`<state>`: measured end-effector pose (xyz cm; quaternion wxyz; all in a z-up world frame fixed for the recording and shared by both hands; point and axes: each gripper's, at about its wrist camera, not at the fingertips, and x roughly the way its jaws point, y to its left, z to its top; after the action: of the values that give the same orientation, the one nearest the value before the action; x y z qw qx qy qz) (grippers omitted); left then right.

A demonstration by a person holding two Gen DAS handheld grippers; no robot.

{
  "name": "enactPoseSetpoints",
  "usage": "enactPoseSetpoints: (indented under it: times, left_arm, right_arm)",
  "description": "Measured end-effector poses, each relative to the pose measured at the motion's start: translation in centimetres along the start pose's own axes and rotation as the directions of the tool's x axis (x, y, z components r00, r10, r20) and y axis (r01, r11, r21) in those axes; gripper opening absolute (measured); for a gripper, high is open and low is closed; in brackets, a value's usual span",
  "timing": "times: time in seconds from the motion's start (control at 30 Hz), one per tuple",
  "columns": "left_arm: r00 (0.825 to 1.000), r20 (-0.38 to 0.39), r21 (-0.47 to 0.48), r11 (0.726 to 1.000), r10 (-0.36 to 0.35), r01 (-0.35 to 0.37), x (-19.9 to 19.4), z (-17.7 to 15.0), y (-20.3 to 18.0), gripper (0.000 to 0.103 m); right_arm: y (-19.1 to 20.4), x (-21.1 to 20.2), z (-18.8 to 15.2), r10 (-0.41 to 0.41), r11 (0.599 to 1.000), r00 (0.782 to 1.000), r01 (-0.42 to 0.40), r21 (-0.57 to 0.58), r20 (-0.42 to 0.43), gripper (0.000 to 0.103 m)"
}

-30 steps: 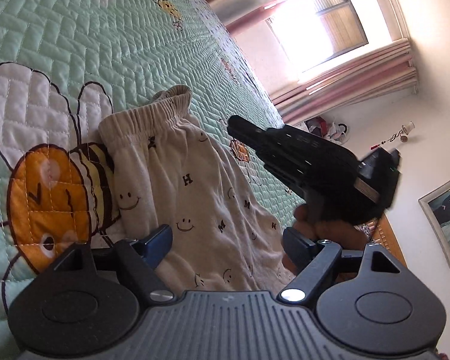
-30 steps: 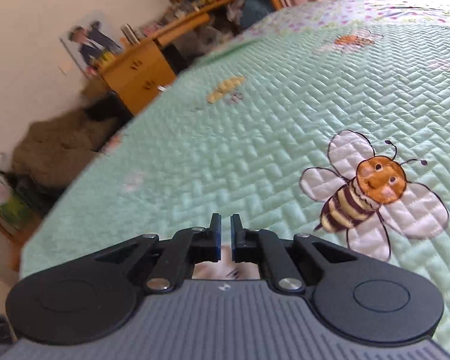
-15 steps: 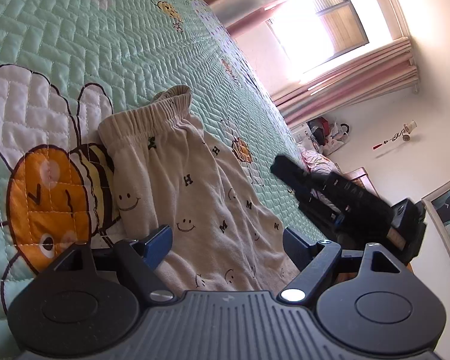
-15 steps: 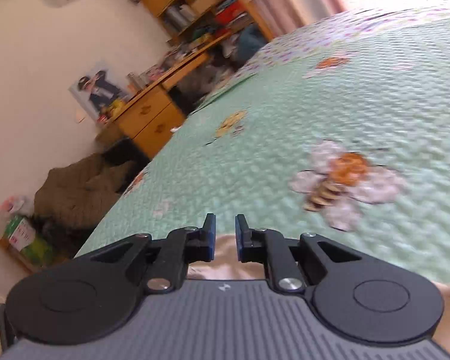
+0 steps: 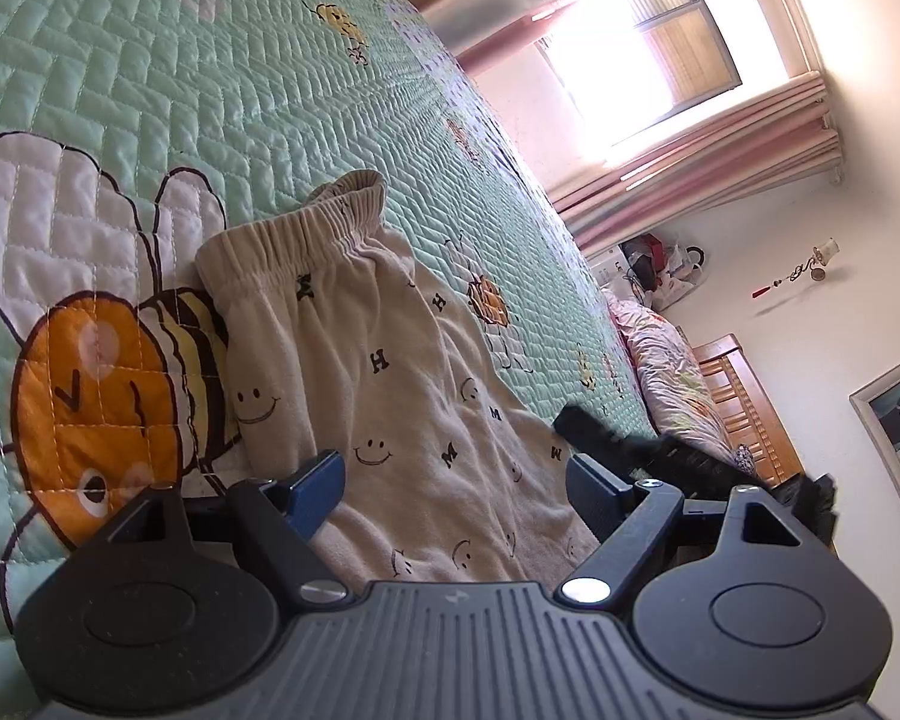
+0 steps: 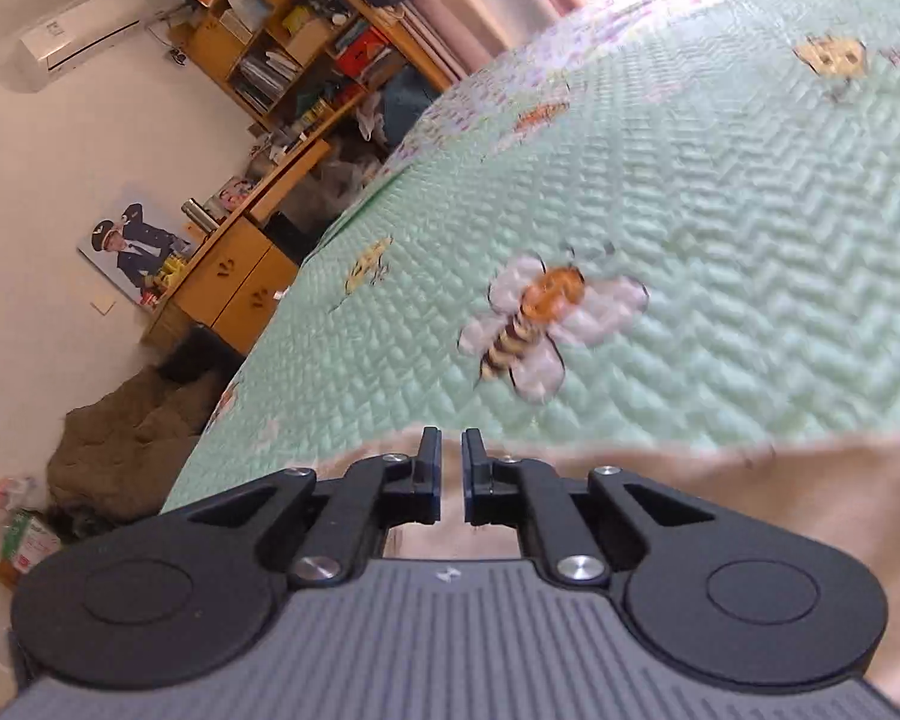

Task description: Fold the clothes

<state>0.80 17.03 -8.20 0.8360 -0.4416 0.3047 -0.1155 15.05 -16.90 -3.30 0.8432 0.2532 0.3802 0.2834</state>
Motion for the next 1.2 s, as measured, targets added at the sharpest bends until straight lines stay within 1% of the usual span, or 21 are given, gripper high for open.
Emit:
enactPoseSetpoints:
  times: [0.07,0.1,0.17,0.2,0.23,0.27,0.33,0.37,0.43,0.47,0.5,0.53,0.57,0.67,0.73,0.8,0.87,0.97,1.0,1.07,1.2]
  left_arm:
    - [1.000,0.001,-0.002,1.000,0.000,0.000,0.0,-0.1,0.1,0.083]
    - [1.000,0.003,-0.002,1.000,0.001,-0.001,0.0,-0.1,0.1,0.083]
    - [1.000,0.007,0.003,1.000,0.002,-0.002,0.0,-0.2,0.1,0.083]
    - [1.000,0.009,0.006,1.000,0.004,-0.004,0.0,-0.3,0.1,0.083]
    - [1.000,0.011,0.009,1.000,0.009,-0.009,0.0,-0.4,0.0,0.083]
    - [1.000,0.014,0.012,1.000,0.013,-0.014,0.0,-0.5,-0.1,0.083]
    - [0.999,0.017,0.017,0.999,0.028,-0.029,0.1,-0.6,-0.4,0.083]
    - [0.999,0.019,0.020,0.999,0.036,-0.036,0.1,-0.6,-0.5,0.083]
    - [0.999,0.025,0.030,0.998,0.048,-0.049,0.1,-0.7,-0.7,0.083]
    - [0.998,0.028,0.035,0.998,0.053,-0.054,0.1,-0.8,-0.9,0.083]
    - [0.998,0.031,0.037,0.998,0.058,-0.059,0.1,-0.9,-1.0,0.083]
    - [0.998,0.034,0.039,0.997,0.061,-0.062,0.1,-0.9,-1.1,0.083]
    - [0.997,0.038,0.040,0.997,0.064,-0.065,0.1,-1.0,-1.2,0.083]
    - [0.996,0.043,0.043,0.996,0.074,-0.076,0.0,-1.1,-1.4,0.083]
    - [0.995,0.046,0.048,0.995,0.086,-0.088,0.2,-1.2,-1.7,0.083]
    - [0.994,0.053,0.054,0.994,0.093,-0.095,0.1,-1.3,-1.9,0.083]
    - [0.994,0.059,0.062,0.993,0.094,-0.097,0.1,-1.4,-2.1,0.086]
    - [0.992,0.078,0.069,0.992,0.103,-0.109,-0.3,-1.7,-3.0,0.093]
    - [0.990,0.086,0.072,0.990,0.113,-0.119,-0.5,-2.0,-3.6,0.094]
    - [0.989,0.095,0.092,0.988,0.113,-0.122,-0.8,-2.4,-5.1,0.097]
    - [0.994,0.071,0.171,0.981,0.085,-0.096,-0.3,-3.3,-9.0,0.100]
  right_arm:
    - [-1.4,0.8,-0.2,-0.093,0.996,0.995,0.093,-0.007,-0.026,0.008]
    - [-2.6,1.1,-0.2,-0.096,0.995,0.995,0.097,0.026,-0.028,0.000]
    - [-3.5,0.1,0.2,-0.048,0.993,0.998,0.045,0.105,0.027,0.003]
    - [-3.8,-0.5,0.3,-0.024,0.990,0.998,0.015,0.142,0.062,0.010]
    - [-4.0,-1.2,0.5,-0.001,0.984,0.995,-0.017,0.178,0.098,0.010]
    - [-3.9,-1.9,0.6,0.017,0.982,0.992,-0.040,0.183,0.125,0.010]
    - [-3.6,-3.0,0.7,0.014,0.985,0.990,-0.037,0.171,0.138,0.015]
    - [-3.8,-3.2,0.6,0.002,0.985,0.992,-0.024,0.173,0.129,0.016]
    - [-5.0,-2.7,0.4,-0.049,0.981,0.997,0.035,0.191,0.066,0.016]
    - [-5.6,-2.3,0.4,-0.083,0.980,0.996,0.075,0.186,0.035,0.013]
    - [-6.0,-2.1,0.3,-0.104,0.981,0.994,0.099,0.169,0.026,0.003]
    - [-6.1,-2.6,0.3,-0.106,0.980,0.994,0.098,0.171,0.037,0.003]
    - [-5.9,-3.6,0.2,-0.088,0.980,0.993,0.073,0.186,0.074,0.009]
    - [-5.1,-7.3,-0.1,-0.021,0.977,0.977,-0.025,0.214,0.210,0.013]
    - [-4.4,-9.6,-0.6,-0.037,0.981,0.968,-0.013,0.195,0.250,0.017]
    - [-3.9,-10.9,-1.2,-0.088,0.985,0.965,0.048,0.164,0.246,0.019]
    - [-4.2,-11.0,-1.9,-0.142,0.986,0.967,0.119,0.117,0.210,0.019]
    - [-6.7,-9.6,-3.2,-0.229,0.967,0.969,0.215,0.140,0.091,0.025]
    - [-7.7,-9.3,-3.5,-0.221,0.963,0.972,0.205,0.173,0.076,0.023]
    - [-8.4,-10.2,-4.0,-0.171,0.962,0.981,0.145,0.233,0.097,0.026]
    - [-7.7,-12.6,-3.0,-0.151,0.979,0.972,0.122,0.163,0.178,0.027]
